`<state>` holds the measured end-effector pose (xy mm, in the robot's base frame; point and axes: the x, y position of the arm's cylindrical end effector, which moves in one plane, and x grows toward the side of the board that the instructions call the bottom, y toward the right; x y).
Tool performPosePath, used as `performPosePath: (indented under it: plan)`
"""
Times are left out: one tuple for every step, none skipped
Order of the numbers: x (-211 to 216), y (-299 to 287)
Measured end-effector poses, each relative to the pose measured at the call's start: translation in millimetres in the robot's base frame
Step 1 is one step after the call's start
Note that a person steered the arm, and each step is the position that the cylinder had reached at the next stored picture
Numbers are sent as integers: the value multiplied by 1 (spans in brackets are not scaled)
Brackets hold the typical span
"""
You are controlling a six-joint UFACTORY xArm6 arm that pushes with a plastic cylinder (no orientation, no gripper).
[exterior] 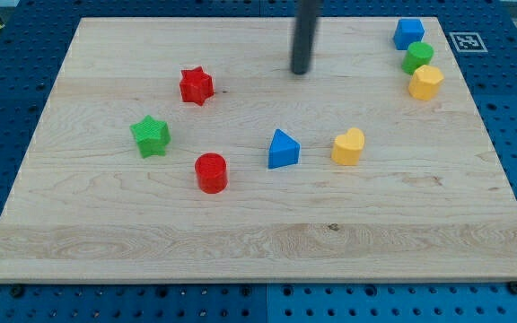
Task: Push the red star below the hexagon
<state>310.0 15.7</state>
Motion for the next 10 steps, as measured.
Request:
performPosePath:
  plan:
    - [1, -110]
    - [15, -190]
    - [39, -192]
    - [39, -180]
    - [39, -152]
    - [53, -113]
    - [67, -74]
    - [64, -48]
    - [45, -44]
    - [47, -18]
